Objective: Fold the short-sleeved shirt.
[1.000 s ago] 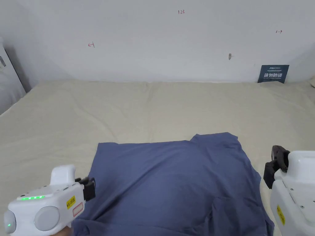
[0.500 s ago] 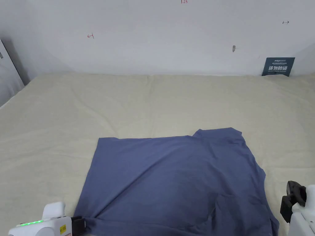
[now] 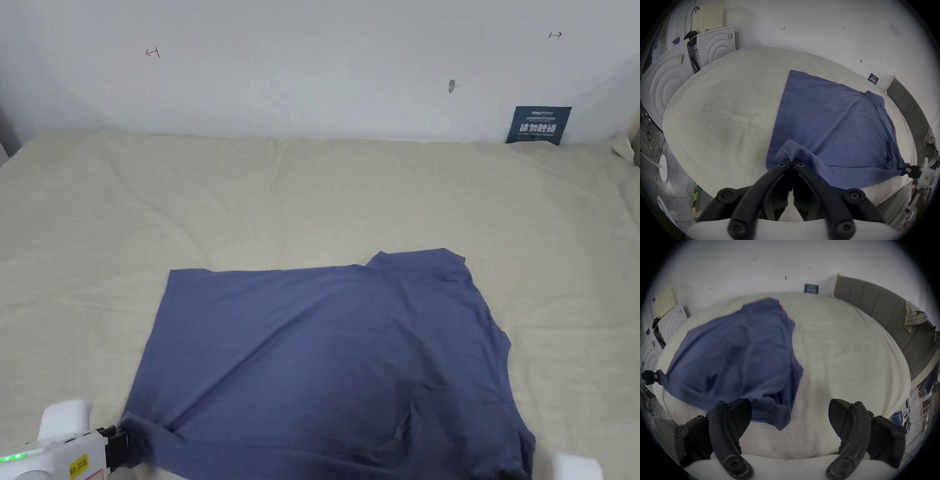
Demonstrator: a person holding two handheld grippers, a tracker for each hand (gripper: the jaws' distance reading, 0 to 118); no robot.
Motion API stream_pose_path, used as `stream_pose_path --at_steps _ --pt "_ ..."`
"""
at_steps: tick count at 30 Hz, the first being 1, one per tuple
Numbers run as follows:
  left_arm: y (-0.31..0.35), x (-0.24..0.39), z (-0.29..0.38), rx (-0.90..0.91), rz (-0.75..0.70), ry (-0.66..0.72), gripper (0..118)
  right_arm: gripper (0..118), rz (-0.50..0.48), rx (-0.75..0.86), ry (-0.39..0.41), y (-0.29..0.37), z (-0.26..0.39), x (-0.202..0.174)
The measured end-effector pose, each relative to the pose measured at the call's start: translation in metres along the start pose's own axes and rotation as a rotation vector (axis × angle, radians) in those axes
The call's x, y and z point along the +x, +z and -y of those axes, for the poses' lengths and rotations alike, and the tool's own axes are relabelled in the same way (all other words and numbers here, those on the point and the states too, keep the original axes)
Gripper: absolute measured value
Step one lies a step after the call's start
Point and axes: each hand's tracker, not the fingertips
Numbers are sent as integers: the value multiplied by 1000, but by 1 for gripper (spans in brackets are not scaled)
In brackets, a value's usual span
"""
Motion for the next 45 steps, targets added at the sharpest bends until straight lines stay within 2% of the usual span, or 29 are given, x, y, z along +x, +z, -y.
stream_pose_path --at_steps 2,3,5,6,9,15,18,21,26,31,39,40,41,42,43,44,45 --pt "0 0 0 3 1 8 4 92 -8 -1 -8 -8 1 -1" --pt "-1 0 0 2 3 11 4 78 -18 -1 -12 -10 0 -1" --pt "-2 -1 0 0 1 14 4 16 -31 -5 -4 -12 -2 -4" --pt "-2 -1 1 -1 -2 13 4 3 -81 -18 14 -12 -3 -6" --pt "-3 -3 -1 2 -2 25 4 3 -67 20 54 0 -5 -14" --pt "-7 -7 -26 42 17 72 4 3 -96 175 4 17 -61 -16" --pt "-11 -2 -52 83 15 71 4 3 -104 214 -32 7 -101 -20" --pt "-21 2 -80 121 10 72 4 3 -91 231 -31 -11 -135 -29" --pt "-60 7 -119 97 -16 48 4 3 -100 173 -87 -64 -181 -29" --pt "-114 12 -137 -5 -56 15 4 3 -97 61 -132 -116 -203 -31" --pt "-156 17 -133 -131 -100 -15 4 3 -52 -84 -99 -162 -194 -32" --pt "-153 17 -133 -126 -105 -14 8 6 -55 -84 -98 -160 -192 -31" --pt "-150 19 -136 -123 -109 -16 25 14 -55 -78 -96 -157 -192 -30" --pt "-148 21 -138 -124 -115 -23 57 31 -51 -66 -94 -150 -192 -30" --pt "-142 24 -140 -130 -114 -27 96 62 -42 -56 -90 -143 -193 -29" --pt "-136 25 -140 -135 -101 -30 105 81 -40 -36 -88 -135 -193 -27" --pt "-125 28 -140 -115 -70 -25 105 89 -61 8 -90 -123 -194 -25"
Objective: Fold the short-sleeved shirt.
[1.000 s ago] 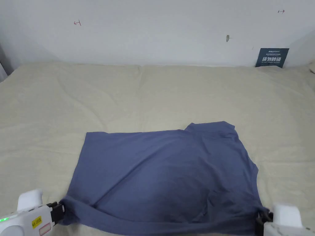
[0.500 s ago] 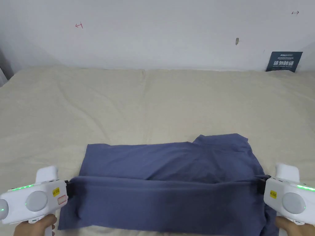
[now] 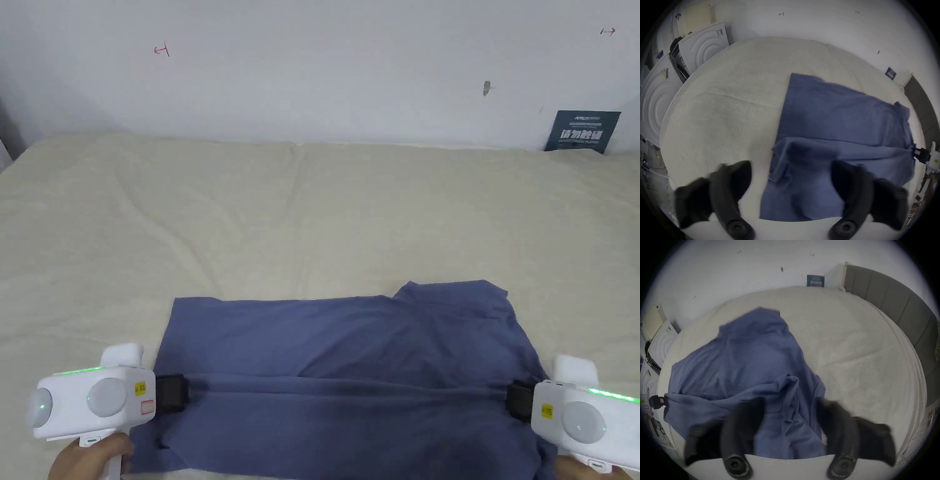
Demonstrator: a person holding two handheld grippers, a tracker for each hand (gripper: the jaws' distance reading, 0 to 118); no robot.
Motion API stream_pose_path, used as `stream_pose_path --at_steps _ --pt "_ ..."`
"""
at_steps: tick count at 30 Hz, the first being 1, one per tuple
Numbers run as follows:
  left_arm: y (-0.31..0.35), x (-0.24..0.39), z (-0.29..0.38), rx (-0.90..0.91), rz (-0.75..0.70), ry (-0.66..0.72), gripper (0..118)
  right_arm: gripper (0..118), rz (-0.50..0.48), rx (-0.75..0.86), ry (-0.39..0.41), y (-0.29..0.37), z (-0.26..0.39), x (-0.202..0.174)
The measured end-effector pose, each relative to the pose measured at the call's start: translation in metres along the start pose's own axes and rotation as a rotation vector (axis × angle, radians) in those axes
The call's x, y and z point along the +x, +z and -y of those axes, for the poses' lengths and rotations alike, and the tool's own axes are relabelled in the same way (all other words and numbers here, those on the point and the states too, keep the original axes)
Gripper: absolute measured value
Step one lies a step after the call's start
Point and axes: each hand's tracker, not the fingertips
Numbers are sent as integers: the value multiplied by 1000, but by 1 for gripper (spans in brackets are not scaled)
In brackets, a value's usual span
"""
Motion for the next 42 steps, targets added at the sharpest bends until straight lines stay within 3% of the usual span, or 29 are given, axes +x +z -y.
stream_pose_path --at_steps 4,8,13,14,15,16,17,18,19,22,29,30,31,32,33,34,35,36,42 --pt "63 15 9 196 107 -4 105 90 -65 199 32 66 1 -2" --pt "126 35 26 436 102 -68 105 90 -111 419 70 139 12 -2" --pt "186 51 60 655 94 -128 102 88 -89 582 83 207 40 -5" --pt "193 52 68 680 95 -134 94 81 -83 592 81 215 47 -5" --pt "201 55 75 706 92 -135 83 65 -74 608 79 222 55 -5" --pt "205 55 82 705 89 -131 60 24 -54 615 81 228 60 -5" --pt "209 55 90 703 96 -129 38 0 -36 621 84 233 66 -6" --pt "212 53 97 701 117 -123 14 0 -22 621 77 237 72 -5" --pt "212 52 103 692 143 -115 2 0 -34 634 69 241 77 0" --pt "207 44 118 604 183 -86 1 0 -29 630 87 247 89 4" --pt "161 15 107 331 178 24 1 0 -41 600 129 243 93 4" --pt "149 11 102 299 153 48 6 0 -44 595 125 241 92 4" --pt "138 7 95 244 131 59 27 0 -47 590 123 239 91 3" --pt "129 3 90 201 117 65 27 0 -47 586 120 238 90 3" --pt "115 0 85 166 104 82 35 0 -46 582 117 234 89 1" --pt "103 -3 79 119 87 84 64 0 -45 579 116 231 88 -1" --pt "95 -4 77 91 71 82 86 0 -45 574 116 229 88 -2" --pt "83 -5 74 90 62 67 95 0 -45 565 116 225 87 -3" --pt "17 -16 57 -28 -36 82 96 0 -37 506 128 199 81 -9"
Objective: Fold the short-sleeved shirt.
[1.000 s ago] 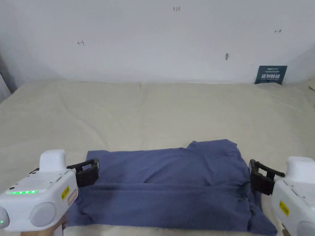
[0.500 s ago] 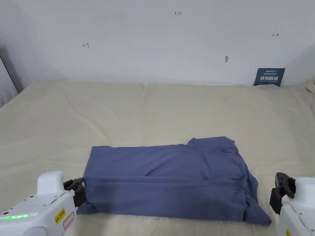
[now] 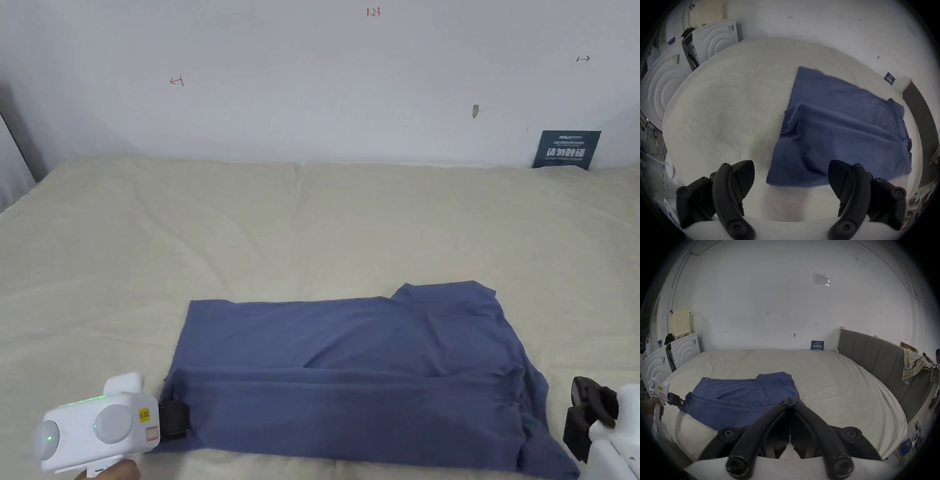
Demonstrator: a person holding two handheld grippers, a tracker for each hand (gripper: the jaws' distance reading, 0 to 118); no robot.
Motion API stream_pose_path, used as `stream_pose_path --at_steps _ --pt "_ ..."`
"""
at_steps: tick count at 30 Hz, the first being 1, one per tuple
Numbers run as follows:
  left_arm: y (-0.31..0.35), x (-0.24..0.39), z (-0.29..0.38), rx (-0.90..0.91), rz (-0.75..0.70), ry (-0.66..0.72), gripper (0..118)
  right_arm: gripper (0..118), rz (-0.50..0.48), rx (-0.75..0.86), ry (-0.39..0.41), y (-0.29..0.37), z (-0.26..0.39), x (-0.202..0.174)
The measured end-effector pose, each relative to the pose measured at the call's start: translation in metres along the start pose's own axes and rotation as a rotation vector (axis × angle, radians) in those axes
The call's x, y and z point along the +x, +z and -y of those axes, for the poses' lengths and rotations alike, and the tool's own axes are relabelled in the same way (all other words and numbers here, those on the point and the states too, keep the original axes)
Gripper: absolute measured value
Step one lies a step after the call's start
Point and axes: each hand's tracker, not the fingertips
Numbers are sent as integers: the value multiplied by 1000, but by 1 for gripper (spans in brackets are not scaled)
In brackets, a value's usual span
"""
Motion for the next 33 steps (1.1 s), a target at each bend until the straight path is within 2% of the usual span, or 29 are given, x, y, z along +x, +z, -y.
stream_pose_path --at_steps 1,2,3,4,5,6,7,8,10,11,12,15,18,21,22,23,24,25,26,27,29,33 --pt "-7 -2 0 -25 0 8 95 0 2 -10 3 -4 1 -1" --pt "-12 -2 1 -53 7 8 89 0 4 -18 5 -7 2 -2" --pt "-16 -1 3 -85 30 3 75 0 5 -29 5 -12 3 -1" --pt "-20 3 7 -110 46 -28 68 0 6 -41 3 -16 4 -1" --pt "-13 8 11 -53 -17 -98 64 0 8 -55 1 -21 5 0" --pt "-8 10 11 -31 -2 -146 50 0 10 -72 -4 -26 6 0" --pt "-6 10 9 -38 34 -150 19 7 19 -95 -15 -34 8 3" --pt "-4 10 7 -37 73 -141 7 24 25 -121 -26 -41 9 4" --pt "4 10 7 -18 69 -122 8 73 24 -207 -50 -63 16 7" --pt "7 10 6 -1 80 -116 7 85 25 -246 -61 -75 20 12" --pt "13 9 4 26 92 -107 7 89 28 -296 -67 -89 27 14" --pt "28 5 -2 65 125 -78 7 89 65 -463 -35 -129 53 19" --pt "40 5 -7 77 142 -67 7 88 66 -606 -47 -158 80 21" --pt "38 3 -7 78 145 -56 7 86 50 -667 -123 -168 96 26" --pt "36 1 -5 72 147 -48 7 80 32 -651 -162 -166 96 27" --pt "36 0 -4 68 149 -41 7 79 52 -636 -155 -161 93 30" --pt "35 -2 -3 62 147 -35 7 75 46 -634 -151 -157 89 32" --pt "34 -1 -1 60 147 -28 7 51 16 -623 -154 -153 87 33" --pt "34 -3 1 57 149 -22 7 18 -2 -609 -152 -149 84 33" --pt "35 -5 2 54 150 -16 7 7 -11 -601 -145 -144 82 33" --pt "36 -8 6 56 151 -4 7 7 -15 -579 -130 -133 76 35" --pt "49 -15 12 69 176 35 7 7 -33 -505 -191 -100 60 45"
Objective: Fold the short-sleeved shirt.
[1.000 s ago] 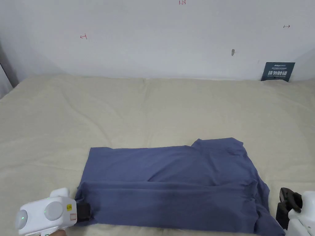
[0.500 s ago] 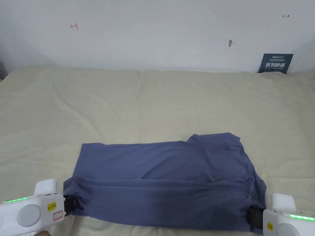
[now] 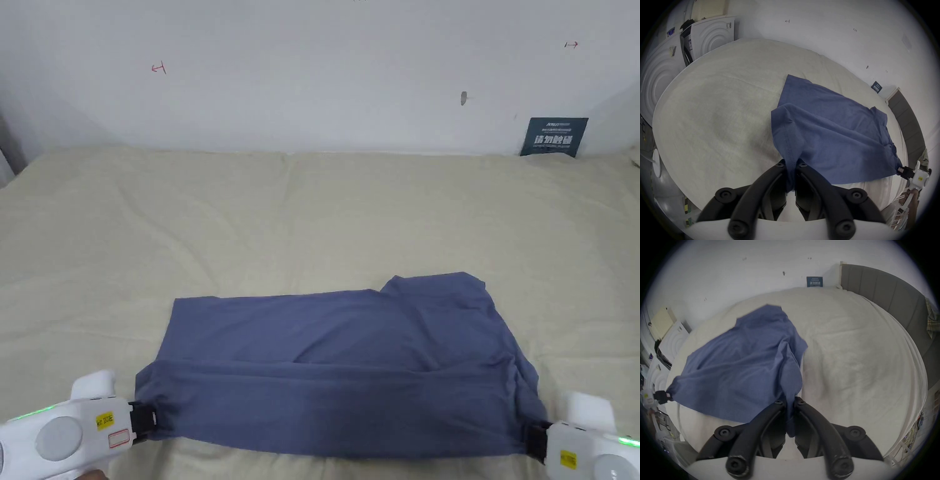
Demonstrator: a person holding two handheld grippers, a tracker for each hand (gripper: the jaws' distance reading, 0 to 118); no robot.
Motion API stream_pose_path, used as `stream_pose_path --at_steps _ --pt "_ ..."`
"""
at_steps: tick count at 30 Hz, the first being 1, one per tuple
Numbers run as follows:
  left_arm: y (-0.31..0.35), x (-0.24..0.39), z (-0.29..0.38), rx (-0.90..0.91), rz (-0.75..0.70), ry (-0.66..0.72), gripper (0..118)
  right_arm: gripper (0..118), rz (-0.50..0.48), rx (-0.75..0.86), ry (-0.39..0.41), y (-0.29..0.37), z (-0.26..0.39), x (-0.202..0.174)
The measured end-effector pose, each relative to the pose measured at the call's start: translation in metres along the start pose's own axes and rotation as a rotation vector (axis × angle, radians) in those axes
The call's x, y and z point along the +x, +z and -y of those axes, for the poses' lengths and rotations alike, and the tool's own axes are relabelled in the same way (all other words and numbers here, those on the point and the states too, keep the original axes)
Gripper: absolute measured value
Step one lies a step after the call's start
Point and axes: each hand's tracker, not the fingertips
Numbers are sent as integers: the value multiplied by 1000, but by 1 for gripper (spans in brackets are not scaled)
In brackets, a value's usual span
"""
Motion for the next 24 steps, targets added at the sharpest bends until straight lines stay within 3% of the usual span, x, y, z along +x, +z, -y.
stream_pose_path --at_steps 9,16,20,21,23,24 --pt "37 -20 43 -49 -23 -7 7 7 9 -20 22 61 45 15" --pt "16 -41 93 -156 -57 1 7 7 70 -186 30 30 108 21" --pt "11 -40 95 -161 -66 33 9 8 84 -159 8 29 109 15" --pt "13 -39 92 -169 -67 46 13 10 85 -159 7 32 106 14" --pt "19 -33 88 -177 -58 41 50 23 109 -148 22 38 98 12" --pt "24 -27 84 -182 -57 31 73 41 112 -121 38 45 92 9"
